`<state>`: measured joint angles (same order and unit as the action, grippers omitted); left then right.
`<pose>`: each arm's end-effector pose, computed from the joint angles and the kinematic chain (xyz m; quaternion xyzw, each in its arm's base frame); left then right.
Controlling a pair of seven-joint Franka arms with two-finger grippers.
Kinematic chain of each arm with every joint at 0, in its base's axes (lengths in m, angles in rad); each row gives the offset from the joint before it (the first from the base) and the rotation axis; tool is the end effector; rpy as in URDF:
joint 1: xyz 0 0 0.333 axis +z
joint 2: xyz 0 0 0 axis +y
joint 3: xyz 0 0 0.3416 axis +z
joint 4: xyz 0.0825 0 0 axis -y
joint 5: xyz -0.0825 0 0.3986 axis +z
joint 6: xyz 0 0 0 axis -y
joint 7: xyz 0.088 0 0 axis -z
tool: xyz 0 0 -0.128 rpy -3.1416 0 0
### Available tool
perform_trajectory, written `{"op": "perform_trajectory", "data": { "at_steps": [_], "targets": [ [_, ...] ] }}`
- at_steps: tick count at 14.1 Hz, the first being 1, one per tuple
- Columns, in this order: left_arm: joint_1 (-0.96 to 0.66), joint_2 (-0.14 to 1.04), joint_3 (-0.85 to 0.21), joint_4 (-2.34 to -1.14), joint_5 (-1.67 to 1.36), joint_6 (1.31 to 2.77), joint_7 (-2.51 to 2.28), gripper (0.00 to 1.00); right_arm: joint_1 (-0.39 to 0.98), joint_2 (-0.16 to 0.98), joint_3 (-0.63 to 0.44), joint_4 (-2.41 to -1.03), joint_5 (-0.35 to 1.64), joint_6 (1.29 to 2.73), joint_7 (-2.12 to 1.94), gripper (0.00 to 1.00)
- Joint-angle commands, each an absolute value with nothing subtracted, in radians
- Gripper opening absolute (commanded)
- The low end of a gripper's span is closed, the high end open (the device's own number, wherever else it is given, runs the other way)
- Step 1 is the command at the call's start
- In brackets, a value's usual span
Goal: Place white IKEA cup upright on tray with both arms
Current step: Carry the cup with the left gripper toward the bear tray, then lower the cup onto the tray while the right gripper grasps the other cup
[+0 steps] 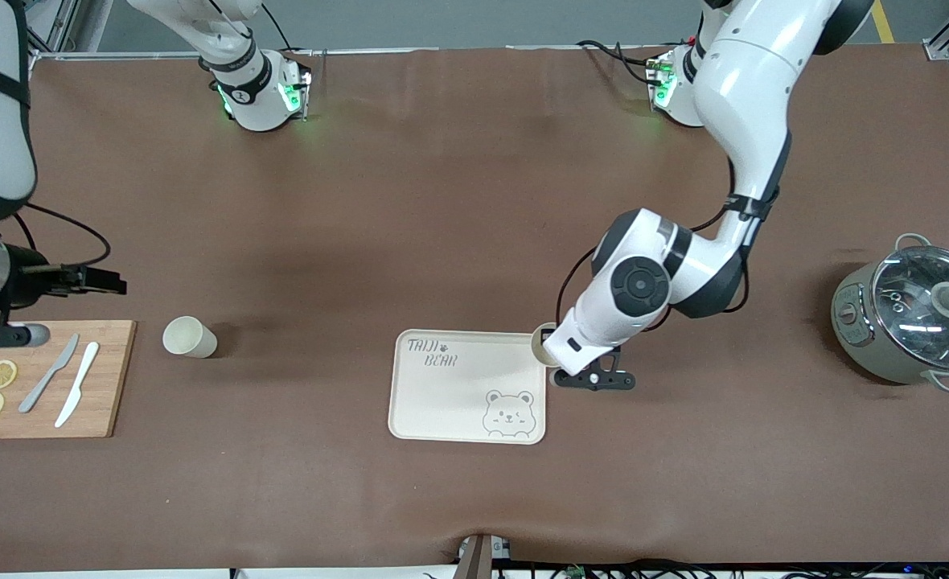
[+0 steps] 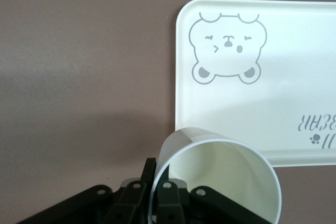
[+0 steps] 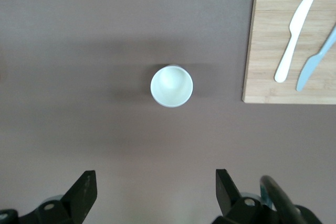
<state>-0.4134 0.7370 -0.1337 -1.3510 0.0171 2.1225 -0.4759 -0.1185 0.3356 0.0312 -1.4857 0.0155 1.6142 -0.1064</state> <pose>0.6698 -0.3809 0.2838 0.9989 -0.0218 -0.0005 0.0423 0.6542 -0.0579 0.4663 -0.9945 -0.0080 0.1016 0.0228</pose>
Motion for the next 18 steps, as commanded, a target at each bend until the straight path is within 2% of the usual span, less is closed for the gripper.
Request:
{"op": "perform_trajectory", "data": {
  "at_steps": [1,5,7,11,15,18],
  "targets": [
    [-0.479,0.805,-0.084,-1.256,0.006,2.126,-0.520,0.00,-0.130,0.354,0.041,-1.537,0.025,1.707,-0.101,1.00],
    [-0.499,0.837,-0.086,-1.256,0.005,2.219,-0.552,0.00,-0.133,0.363,0.040,-1.686,0.023,1.922,-0.101,1.00],
    [-0.514,0.862,-0.084,-1.256,0.005,2.267,-0.561,0.00,-0.144,0.393,0.040,-1.716,0.015,1.998,-0.103,1.00],
    [-0.515,0.888,-0.084,-1.255,0.005,2.319,-0.560,0.00,-0.173,0.428,0.038,-1.726,0.009,2.034,-0.104,1.00],
    [-0.515,0.905,-0.084,-1.255,0.005,2.338,-0.561,0.00,-0.189,0.440,0.038,-1.831,0.009,2.184,-0.103,1.00],
    [-0.517,0.910,-0.084,-1.255,0.005,2.342,-0.560,0.00,-0.193,0.465,0.038,-1.835,0.009,2.201,-0.103,1.00]
  ]
}}
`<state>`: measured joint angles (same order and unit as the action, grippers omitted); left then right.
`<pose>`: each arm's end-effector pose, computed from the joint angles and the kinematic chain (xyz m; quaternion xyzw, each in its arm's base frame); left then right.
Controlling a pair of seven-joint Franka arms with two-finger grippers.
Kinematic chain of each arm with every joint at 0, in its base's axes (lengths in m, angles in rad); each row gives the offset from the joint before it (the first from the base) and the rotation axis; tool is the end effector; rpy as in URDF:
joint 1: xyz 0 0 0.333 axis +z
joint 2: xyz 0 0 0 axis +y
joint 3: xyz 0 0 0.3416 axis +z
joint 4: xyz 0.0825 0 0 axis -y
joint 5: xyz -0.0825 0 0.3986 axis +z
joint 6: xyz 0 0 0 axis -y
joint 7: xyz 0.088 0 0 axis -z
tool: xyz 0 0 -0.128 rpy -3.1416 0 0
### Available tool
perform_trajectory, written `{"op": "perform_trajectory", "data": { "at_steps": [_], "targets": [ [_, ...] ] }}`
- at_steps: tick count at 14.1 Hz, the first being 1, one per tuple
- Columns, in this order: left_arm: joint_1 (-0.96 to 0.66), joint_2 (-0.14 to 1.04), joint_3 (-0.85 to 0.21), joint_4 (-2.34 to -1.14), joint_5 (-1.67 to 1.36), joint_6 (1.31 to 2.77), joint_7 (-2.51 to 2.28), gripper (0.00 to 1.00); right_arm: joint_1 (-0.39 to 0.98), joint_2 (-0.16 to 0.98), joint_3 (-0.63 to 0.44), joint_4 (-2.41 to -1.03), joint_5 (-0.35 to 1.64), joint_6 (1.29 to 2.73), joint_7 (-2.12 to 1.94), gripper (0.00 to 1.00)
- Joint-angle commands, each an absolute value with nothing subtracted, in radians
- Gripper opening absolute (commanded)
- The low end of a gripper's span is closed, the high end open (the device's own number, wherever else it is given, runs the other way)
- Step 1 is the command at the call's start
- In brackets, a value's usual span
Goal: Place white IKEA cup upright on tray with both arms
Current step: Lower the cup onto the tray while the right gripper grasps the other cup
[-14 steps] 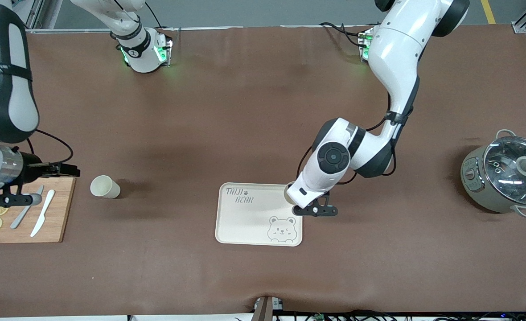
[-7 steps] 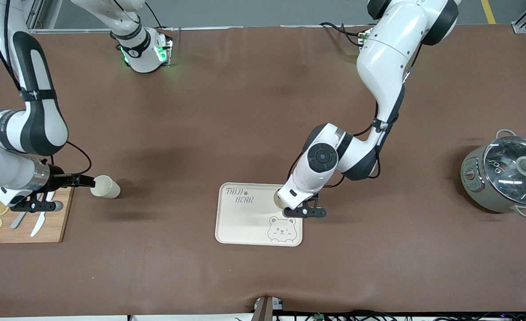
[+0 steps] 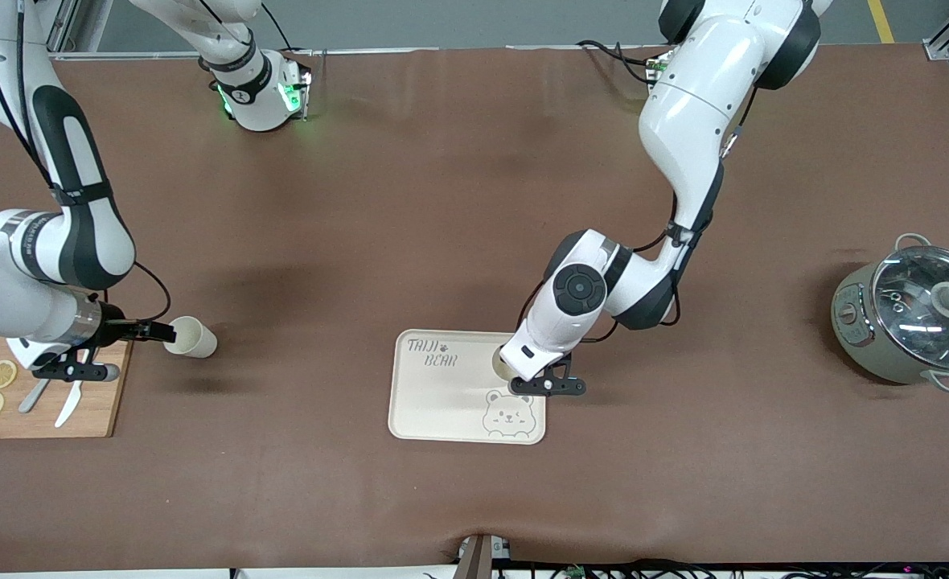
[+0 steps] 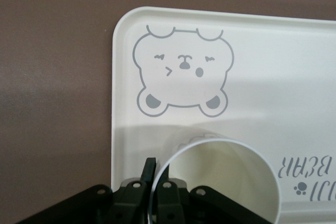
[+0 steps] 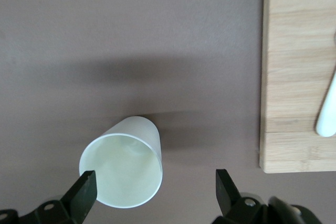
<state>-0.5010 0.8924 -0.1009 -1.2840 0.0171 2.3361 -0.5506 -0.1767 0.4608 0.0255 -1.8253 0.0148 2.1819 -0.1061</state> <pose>0.6711 -0.4354 0.2140 0.9961 -0.0091 0.0517 0.0705 0.6475 -0.0988 0.2668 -0.9982 0.0281 0.0501 0.0181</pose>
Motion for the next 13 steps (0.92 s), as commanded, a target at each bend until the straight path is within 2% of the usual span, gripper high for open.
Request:
{"op": "perform_trajectory", "data": {
  "at_steps": [1,3,6,7,11,13],
  "targets": [
    [-0.517,0.914,-0.084,-1.255,0.005,2.350,-0.561,0.00,-0.196,0.471,0.038,-1.838,0.009,2.209,-0.103,0.96],
    [-0.518,0.926,-0.084,-1.255,0.005,2.367,-0.563,0.00,-0.192,0.471,0.038,-1.844,0.009,2.217,-0.103,0.78],
    [-0.517,0.930,-0.084,-1.256,0.005,2.367,-0.561,0.00,-0.195,0.502,0.038,-1.848,0.009,2.253,-0.103,0.67],
    [-0.517,0.930,-0.084,-1.256,0.005,2.367,-0.561,0.00,-0.195,0.502,0.040,-1.868,0.009,2.276,-0.101,0.56],
    [-0.518,0.930,-0.084,-1.256,0.005,2.367,-0.560,0.00,-0.193,0.503,0.040,-1.890,0.012,2.319,-0.101,0.00],
    [-0.520,0.930,-0.081,-1.256,0.008,2.367,-0.549,0.00,-0.195,0.502,0.040,-1.888,0.014,2.309,-0.101,0.00]
  ]
}}
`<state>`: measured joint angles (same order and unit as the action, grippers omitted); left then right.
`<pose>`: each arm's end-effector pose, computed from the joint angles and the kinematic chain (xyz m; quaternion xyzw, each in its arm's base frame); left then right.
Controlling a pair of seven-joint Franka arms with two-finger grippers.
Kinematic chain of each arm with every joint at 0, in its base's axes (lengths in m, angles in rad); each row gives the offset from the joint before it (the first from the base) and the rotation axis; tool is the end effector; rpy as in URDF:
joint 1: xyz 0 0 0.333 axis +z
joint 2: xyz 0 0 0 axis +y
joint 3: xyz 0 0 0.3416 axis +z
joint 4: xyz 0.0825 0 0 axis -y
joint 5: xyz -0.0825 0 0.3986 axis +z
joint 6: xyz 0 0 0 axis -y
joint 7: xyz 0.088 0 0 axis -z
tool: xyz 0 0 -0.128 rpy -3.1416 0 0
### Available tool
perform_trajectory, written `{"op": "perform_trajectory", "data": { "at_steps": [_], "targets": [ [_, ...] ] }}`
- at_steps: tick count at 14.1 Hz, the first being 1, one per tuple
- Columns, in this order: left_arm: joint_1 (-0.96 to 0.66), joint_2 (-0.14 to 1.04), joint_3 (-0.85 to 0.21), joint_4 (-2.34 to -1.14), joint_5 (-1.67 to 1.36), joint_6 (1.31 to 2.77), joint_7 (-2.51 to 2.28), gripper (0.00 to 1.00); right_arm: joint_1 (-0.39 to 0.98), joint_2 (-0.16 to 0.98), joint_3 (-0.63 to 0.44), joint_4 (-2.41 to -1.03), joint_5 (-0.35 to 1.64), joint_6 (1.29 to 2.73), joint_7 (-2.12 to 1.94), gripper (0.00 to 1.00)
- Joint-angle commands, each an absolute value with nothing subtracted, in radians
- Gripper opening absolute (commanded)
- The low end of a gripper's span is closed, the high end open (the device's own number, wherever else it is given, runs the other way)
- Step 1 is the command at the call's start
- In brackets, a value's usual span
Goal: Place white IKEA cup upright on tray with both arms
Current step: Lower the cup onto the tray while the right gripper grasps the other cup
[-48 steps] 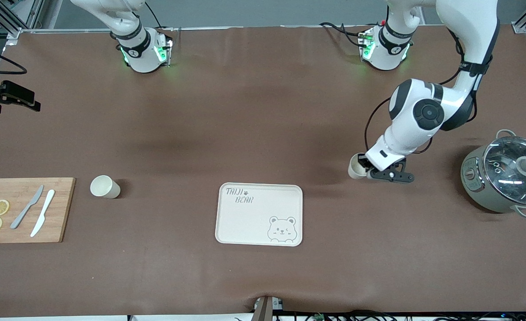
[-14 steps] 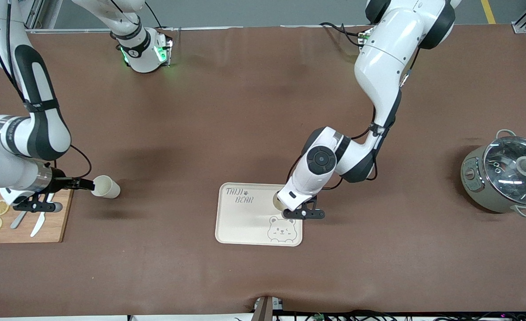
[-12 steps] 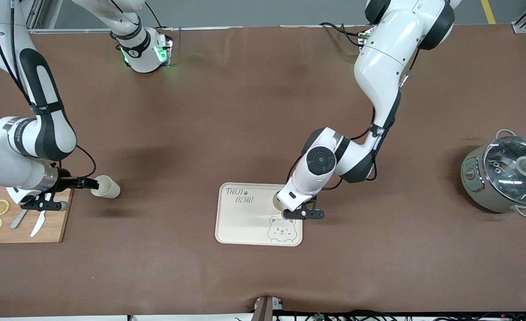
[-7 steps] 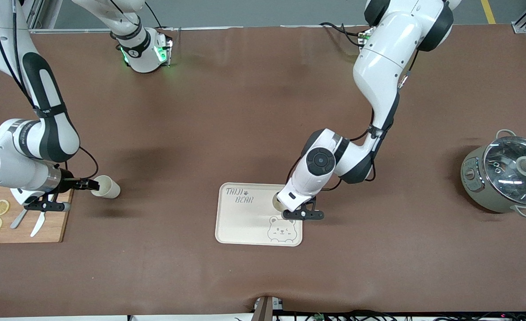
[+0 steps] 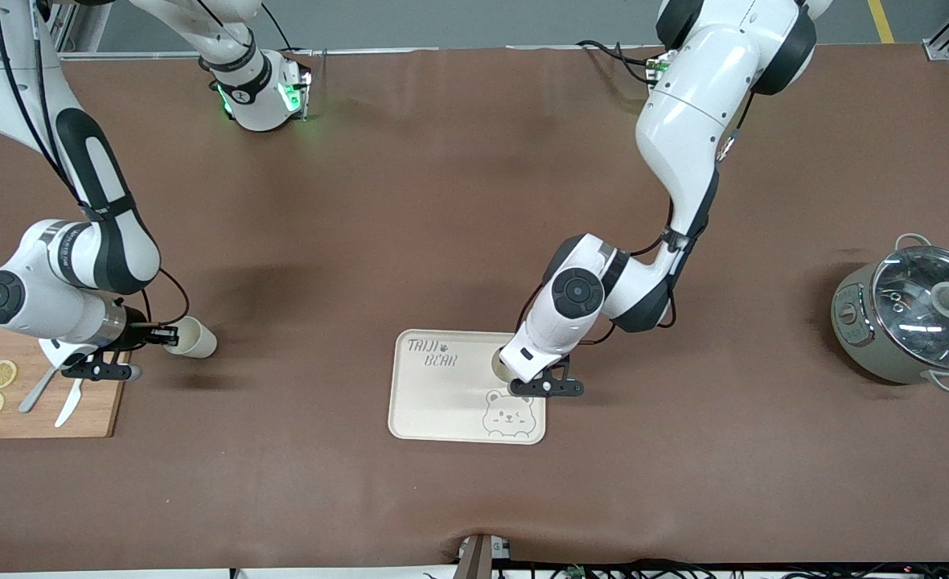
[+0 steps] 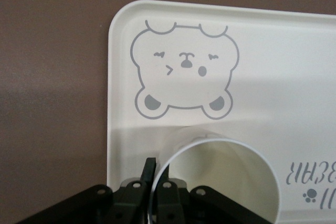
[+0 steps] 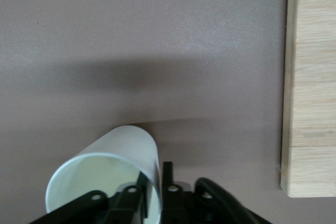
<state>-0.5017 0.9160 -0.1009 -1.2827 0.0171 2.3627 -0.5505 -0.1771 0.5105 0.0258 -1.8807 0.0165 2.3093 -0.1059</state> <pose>0.6711 -0.4360 0.1987 0.9959 -0.0086 0.0531 0.0723 0.6409 -0.0978 0.2208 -0.9986 0.0299 0.0390 0.0174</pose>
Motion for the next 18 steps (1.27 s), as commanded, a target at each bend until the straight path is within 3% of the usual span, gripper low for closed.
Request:
{"op": "perform_trajectory", "data": {
  "at_steps": [1,2,4,6,12,18],
  "targets": [
    [-0.520,0.930,-0.078,-1.258,0.011,2.367,-0.548,0.14,-0.195,0.500,0.040,-1.888,0.014,2.309,-0.101,0.00],
    [-0.520,0.928,-0.078,-1.258,0.012,2.367,-0.548,0.31,-0.195,0.500,0.040,-1.888,0.014,2.309,-0.101,0.00],
    [-0.520,0.928,-0.077,-1.258,0.012,2.367,-0.551,0.79,-0.195,0.500,0.040,-1.887,0.014,2.307,-0.101,0.00],
    [-0.520,0.927,-0.077,-1.258,0.012,2.367,-0.552,0.98,-0.193,0.499,0.040,-1.882,0.014,2.299,-0.101,0.00],
    [-0.545,0.910,-0.052,-1.261,0.014,2.346,-0.560,1.00,-0.176,0.494,0.043,-1.781,0.023,2.154,-0.100,0.00],
    [-0.538,0.822,-0.052,-1.259,0.012,2.186,-0.558,1.00,-0.111,0.495,0.046,-1.711,0.026,2.128,-0.014,0.00]
  ]
}}
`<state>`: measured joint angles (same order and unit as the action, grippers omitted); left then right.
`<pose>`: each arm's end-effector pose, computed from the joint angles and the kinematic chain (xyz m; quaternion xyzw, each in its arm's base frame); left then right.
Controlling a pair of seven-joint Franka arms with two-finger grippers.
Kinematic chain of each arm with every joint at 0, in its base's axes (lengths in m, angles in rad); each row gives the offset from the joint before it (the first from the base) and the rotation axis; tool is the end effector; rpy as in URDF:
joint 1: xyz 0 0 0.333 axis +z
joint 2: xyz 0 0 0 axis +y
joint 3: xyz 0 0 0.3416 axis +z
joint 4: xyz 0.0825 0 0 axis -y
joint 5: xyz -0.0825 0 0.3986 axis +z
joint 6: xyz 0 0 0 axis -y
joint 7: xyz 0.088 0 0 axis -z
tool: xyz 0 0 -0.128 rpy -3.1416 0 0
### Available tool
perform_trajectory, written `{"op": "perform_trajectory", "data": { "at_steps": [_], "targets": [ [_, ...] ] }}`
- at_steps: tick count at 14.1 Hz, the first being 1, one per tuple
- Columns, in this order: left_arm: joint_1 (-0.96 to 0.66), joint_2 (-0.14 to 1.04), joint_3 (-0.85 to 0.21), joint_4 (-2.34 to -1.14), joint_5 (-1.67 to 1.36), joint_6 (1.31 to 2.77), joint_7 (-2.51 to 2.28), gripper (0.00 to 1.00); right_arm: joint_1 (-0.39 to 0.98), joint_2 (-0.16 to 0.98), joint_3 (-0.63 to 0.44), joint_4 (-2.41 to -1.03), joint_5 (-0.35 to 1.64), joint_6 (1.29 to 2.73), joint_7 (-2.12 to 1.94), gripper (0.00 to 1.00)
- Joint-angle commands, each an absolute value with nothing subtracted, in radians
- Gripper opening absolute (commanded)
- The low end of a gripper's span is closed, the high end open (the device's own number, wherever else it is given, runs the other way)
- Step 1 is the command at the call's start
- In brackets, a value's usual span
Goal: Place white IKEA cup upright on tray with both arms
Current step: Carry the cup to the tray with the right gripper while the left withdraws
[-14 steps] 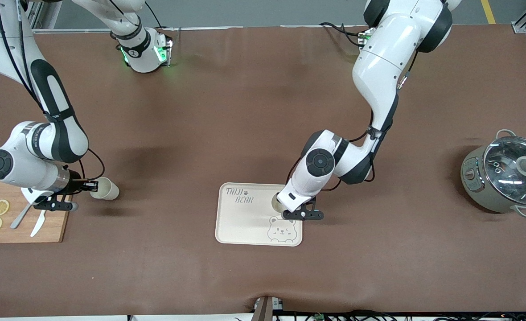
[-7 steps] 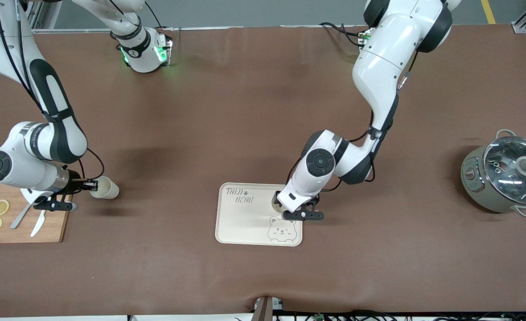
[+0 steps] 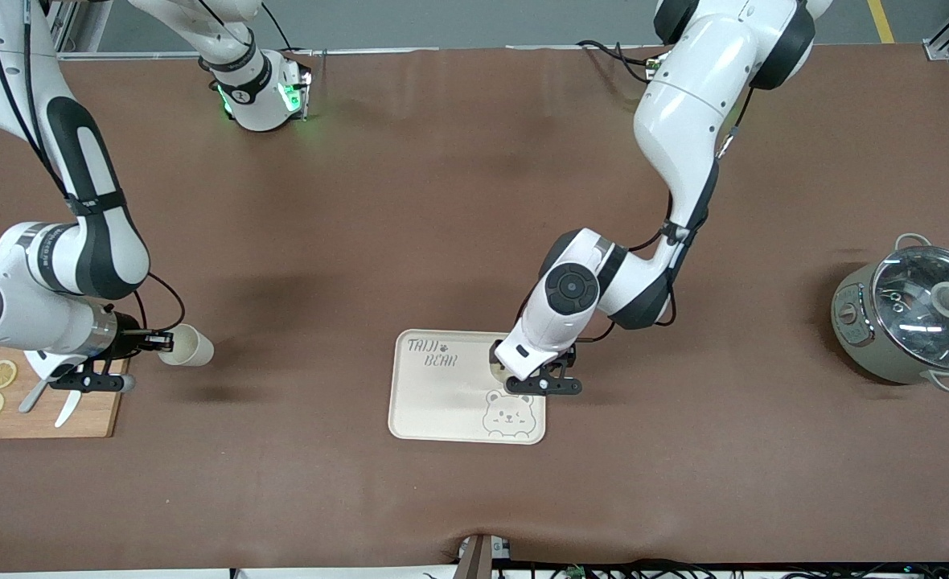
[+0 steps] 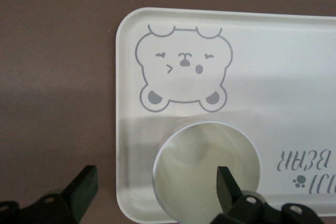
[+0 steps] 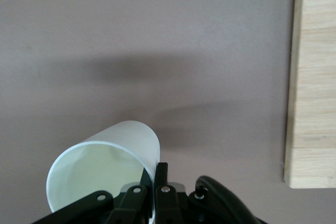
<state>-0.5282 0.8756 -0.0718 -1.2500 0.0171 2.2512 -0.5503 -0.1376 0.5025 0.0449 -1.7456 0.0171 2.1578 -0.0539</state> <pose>0.6699 -0.4390 0.2338 0.9977 -0.0151 0.0428 0.0512 0.6722 -0.0639 0.2720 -0.9985 0.0267 0.0435 0.0211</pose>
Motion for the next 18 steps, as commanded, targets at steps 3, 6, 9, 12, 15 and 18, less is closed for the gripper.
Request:
{"op": "perform_trajectory", "data": {
  "at_steps": [3,6,9,12,15,18],
  "targets": [
    [-0.532,0.778,-0.054,-1.259,0.011,2.125,-0.557,1.00,-0.022,0.506,0.046,-1.612,0.029,2.053,0.153,0.00],
    [-0.516,0.724,-0.054,-1.261,0.015,2.054,-0.545,1.00,0.070,0.544,0.046,-1.548,0.037,2.051,0.331,0.00],
    [-0.477,0.645,-0.055,-1.262,0.015,1.987,-0.488,1.00,0.149,0.589,0.046,-1.491,0.064,2.051,0.481,0.00],
    [-0.422,0.563,-0.055,-1.262,0.015,1.860,-0.398,1.00,0.215,0.635,0.046,-1.433,0.066,2.052,0.656,0.00],
    [-0.348,0.502,-0.055,-1.266,0.015,1.760,-0.286,1.00,0.259,0.649,0.048,-1.430,0.101,2.062,0.773,0.00],
    [-0.270,0.465,-0.055,-1.272,0.015,1.720,-0.195,1.00,0.323,0.670,0.048,-1.421,0.155,2.086,0.844,0.00]
  ]
}}
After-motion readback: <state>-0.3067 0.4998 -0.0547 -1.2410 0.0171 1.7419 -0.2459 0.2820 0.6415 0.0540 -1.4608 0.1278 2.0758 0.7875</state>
